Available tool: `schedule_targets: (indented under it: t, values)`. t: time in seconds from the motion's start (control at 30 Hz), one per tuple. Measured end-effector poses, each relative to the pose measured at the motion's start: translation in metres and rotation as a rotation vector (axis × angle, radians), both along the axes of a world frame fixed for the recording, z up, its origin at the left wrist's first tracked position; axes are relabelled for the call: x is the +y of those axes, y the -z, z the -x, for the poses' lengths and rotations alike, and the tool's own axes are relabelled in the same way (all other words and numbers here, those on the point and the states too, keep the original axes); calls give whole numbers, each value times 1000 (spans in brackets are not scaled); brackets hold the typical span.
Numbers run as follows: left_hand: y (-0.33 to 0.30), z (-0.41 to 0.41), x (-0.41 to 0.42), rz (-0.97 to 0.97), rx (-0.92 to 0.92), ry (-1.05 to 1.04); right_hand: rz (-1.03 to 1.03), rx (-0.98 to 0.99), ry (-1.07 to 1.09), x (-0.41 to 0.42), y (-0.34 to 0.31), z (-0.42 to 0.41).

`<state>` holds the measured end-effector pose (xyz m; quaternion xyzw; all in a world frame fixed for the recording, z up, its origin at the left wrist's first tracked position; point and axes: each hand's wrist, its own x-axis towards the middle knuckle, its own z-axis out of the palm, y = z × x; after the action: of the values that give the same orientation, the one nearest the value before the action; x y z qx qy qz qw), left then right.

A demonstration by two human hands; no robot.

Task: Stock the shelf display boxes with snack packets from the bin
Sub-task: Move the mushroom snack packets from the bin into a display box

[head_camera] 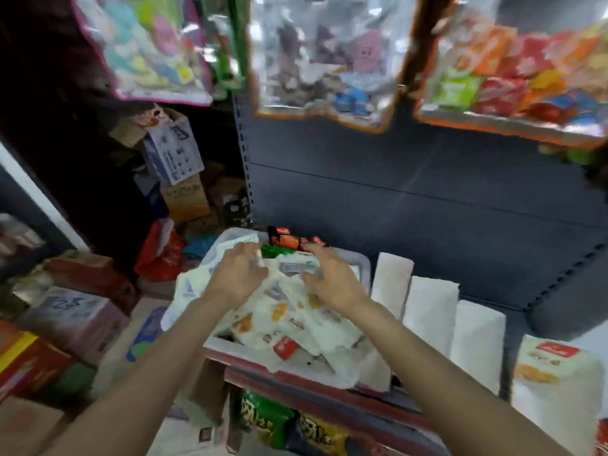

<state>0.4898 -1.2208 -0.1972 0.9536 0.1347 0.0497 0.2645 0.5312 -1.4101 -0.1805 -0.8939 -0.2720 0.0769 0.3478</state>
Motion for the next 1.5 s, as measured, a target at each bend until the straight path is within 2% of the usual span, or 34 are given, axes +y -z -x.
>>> schedule_targets:
  t: [0.13, 0.23, 0.3, 0.47, 0.8, 0.93, 1.07, 1.2, 1.27, 1.37, 1.5]
  values:
    - [17, 6, 84, 15, 183, 181, 79, 43, -8, 78, 7, 7]
    - [29, 8, 124, -80, 392, 306, 174, 87, -6, 120, 14, 13]
    - [34, 10, 140, -121, 457, 363, 240, 133, 22, 141, 21, 15]
    - [48, 23, 151, -210, 451, 464, 520, 102, 14, 170, 38, 18]
    - [50, 29, 172, -287, 262, 486, 636, 142, -20, 170, 43, 30]
    - [49, 25, 179, -173, 170, 450, 616, 116, 77, 178, 41, 35]
    - [45, 26, 186, -69, 270, 524, 758, 71, 222, 194, 38, 35]
    - [44, 30, 193, 106, 341, 559, 876, 138, 228, 203, 37, 28]
    - [45, 30, 197, 121, 383, 599, 769, 219, 260, 203, 29, 26]
    - [47, 27, 203, 52, 388, 640, 469, 322, 334, 198, 19, 22]
    - [47, 27, 204, 106, 322, 631, -259, 610, 486, 192, 24, 22]
